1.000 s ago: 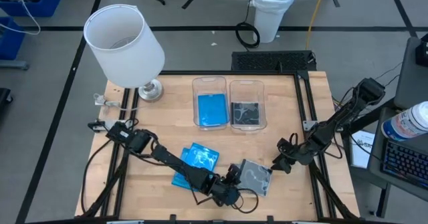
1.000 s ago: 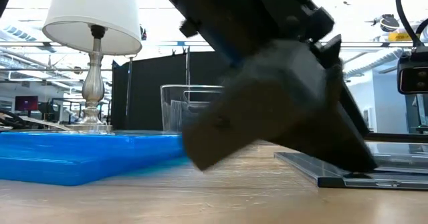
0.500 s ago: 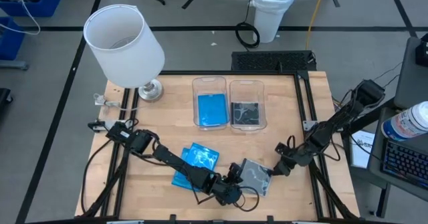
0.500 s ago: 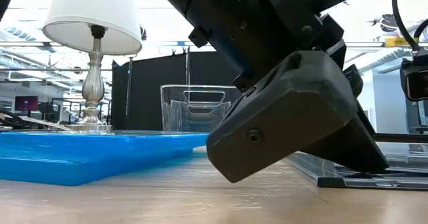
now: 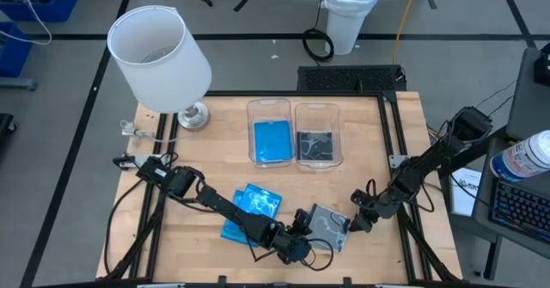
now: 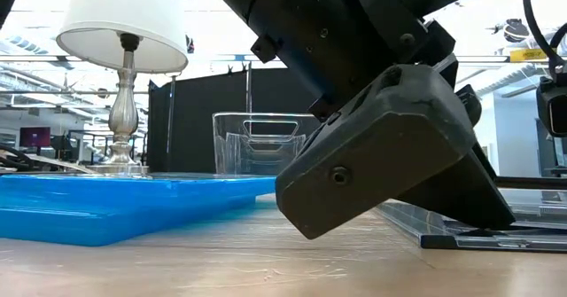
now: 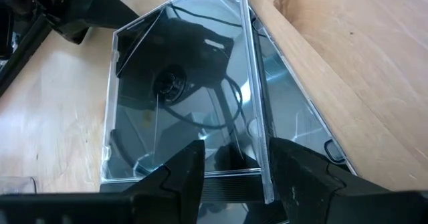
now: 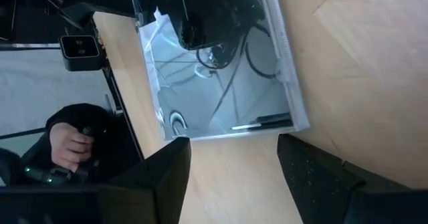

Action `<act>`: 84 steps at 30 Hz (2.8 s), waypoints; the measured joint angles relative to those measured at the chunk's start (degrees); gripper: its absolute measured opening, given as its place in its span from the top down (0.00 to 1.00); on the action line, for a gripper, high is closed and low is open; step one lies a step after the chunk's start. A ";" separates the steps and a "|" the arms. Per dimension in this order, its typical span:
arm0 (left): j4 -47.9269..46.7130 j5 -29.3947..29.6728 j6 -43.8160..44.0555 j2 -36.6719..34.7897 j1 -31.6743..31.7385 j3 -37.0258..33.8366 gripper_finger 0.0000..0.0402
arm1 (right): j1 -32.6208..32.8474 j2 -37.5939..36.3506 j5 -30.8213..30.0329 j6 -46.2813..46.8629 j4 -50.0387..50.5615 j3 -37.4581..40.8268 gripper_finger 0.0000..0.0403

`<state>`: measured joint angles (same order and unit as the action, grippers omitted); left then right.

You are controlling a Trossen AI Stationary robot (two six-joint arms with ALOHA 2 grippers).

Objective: Pick & place jewel cases by type
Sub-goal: Stack the top black CD case on top of the black CD case in the right transparent bin

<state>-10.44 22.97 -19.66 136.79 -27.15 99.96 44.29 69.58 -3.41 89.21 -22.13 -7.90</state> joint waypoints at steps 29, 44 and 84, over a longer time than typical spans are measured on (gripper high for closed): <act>0.72 -0.42 0.33 0.05 0.12 -0.04 0.56 | -6.23 0.90 6.14 0.05 16.78 -3.89 0.47; 0.81 -0.44 0.74 0.07 0.08 -0.04 0.56 | -12.63 0.63 4.70 -8.30 20.85 -4.06 0.47; 4.59 13.15 -6.19 0.20 1.37 -0.13 0.56 | -12.33 0.30 -6.11 -21.64 3.41 -3.65 0.47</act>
<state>-5.85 36.12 -25.85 136.99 -25.78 99.83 31.97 69.89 -9.52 67.57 -18.72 -11.55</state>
